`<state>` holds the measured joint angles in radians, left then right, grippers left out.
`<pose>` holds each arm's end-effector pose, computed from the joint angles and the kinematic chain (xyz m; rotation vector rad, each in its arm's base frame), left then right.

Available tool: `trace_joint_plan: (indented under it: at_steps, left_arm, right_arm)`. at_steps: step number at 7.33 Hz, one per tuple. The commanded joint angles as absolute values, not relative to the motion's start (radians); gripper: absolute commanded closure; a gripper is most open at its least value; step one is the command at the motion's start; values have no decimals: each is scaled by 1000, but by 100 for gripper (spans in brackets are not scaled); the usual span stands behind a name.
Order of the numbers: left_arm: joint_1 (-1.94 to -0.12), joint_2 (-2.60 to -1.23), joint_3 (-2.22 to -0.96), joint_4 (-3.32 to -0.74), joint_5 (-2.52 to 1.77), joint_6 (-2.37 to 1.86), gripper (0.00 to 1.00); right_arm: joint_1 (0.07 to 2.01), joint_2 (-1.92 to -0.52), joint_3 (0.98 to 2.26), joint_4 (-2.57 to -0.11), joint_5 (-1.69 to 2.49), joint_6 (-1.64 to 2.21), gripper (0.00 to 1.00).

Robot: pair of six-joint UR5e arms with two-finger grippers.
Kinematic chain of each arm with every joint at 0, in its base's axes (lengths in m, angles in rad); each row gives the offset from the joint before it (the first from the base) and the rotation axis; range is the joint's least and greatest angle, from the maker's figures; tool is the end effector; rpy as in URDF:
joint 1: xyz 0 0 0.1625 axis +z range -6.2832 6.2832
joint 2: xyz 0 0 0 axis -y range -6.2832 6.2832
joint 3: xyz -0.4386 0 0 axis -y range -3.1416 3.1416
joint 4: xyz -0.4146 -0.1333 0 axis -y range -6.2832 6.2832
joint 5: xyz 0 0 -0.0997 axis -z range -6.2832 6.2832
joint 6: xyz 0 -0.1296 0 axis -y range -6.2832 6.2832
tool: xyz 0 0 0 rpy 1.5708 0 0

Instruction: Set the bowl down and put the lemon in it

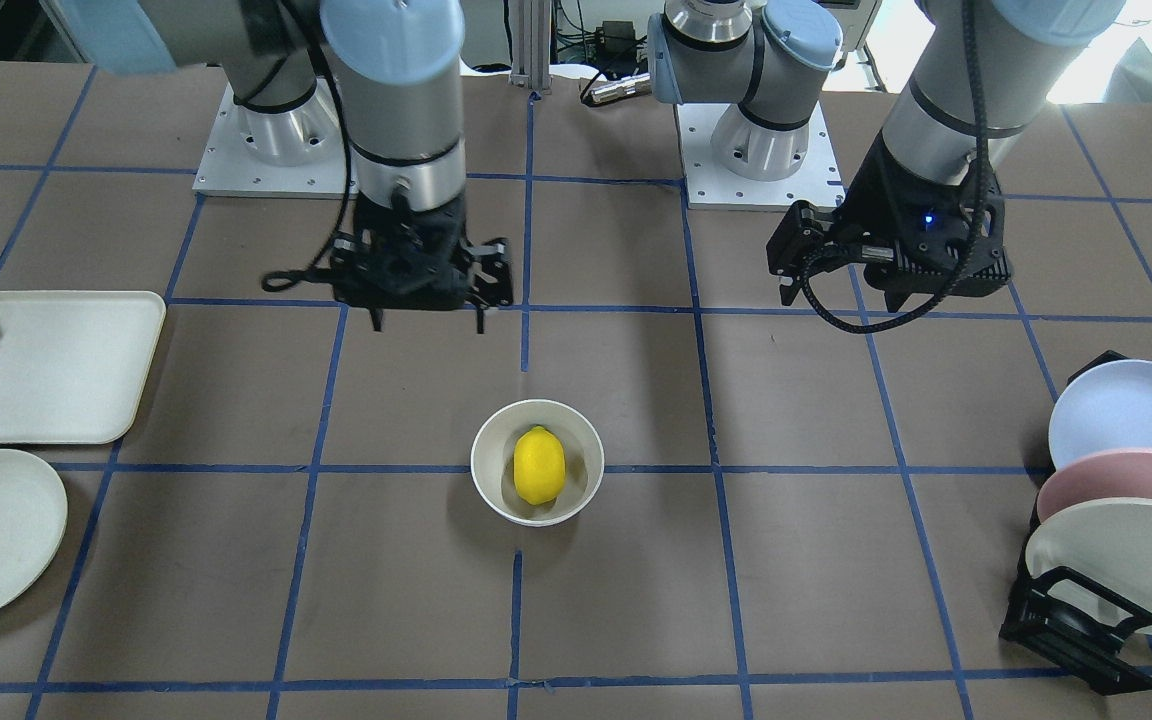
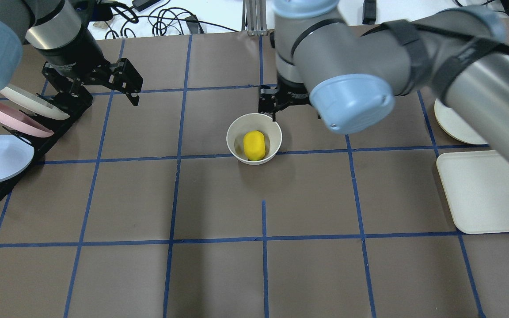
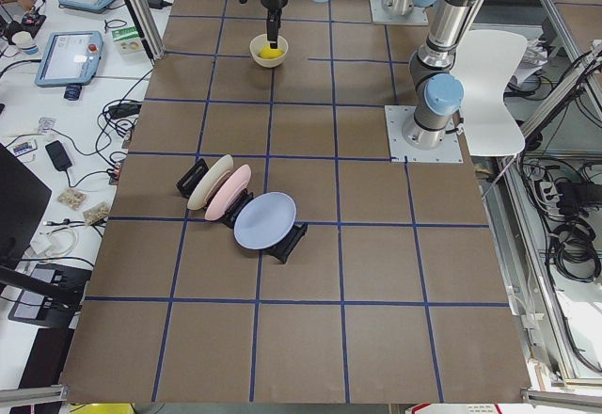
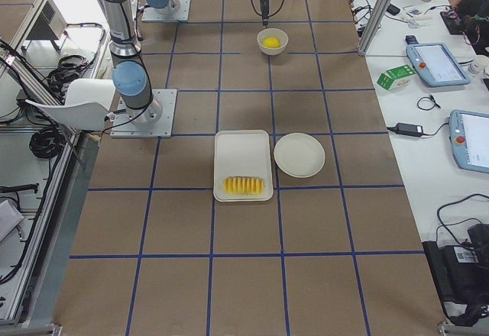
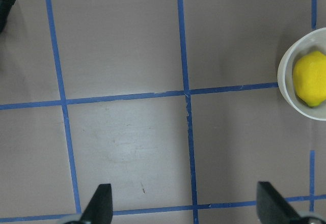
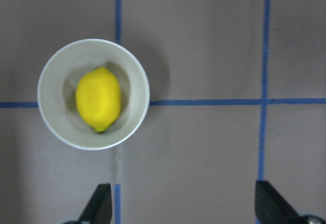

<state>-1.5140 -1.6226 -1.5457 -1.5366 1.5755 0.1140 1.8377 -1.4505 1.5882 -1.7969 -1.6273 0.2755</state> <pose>-0.1019 -0.5445 0.4606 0.0897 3.1350 -0.0111 0.2729 -0.5205 0.4209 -0.0172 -3.1069 0.1559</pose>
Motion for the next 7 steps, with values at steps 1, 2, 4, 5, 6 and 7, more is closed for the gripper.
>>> trace_joint_plan:
  at_steps: [1, 2, 4, 5, 6, 7]
  left_arm:
    - [-1514, -1624, -1546, -1539, 1577, 109, 0]
    - [-1514, -1624, -1545, -1537, 1572, 109, 0]
    - [-1514, -1626, -1546, -1536, 1575, 109, 0]
    - [-1514, -1628, -1546, -1534, 1575, 109, 0]
    - [-1516, -1628, -1548, -1534, 1575, 109, 0]
    - [-1516, -1626, -1548, -1534, 1574, 109, 0]
  right_arm:
    - [1679, -1604, 1586, -1654, -1597, 160, 0]
    - [1668, -1630, 1589, -1640, -1600, 153, 0]
    - [1667, -1637, 1594, -1631, -1601, 126, 5]
    - [1664, -1637, 1595, -1625, -1600, 57, 0]
    - [1664, -1635, 1594, -1626, -1595, 57, 0]
    - [1664, -1634, 1595, -1628, -1601, 51, 0]
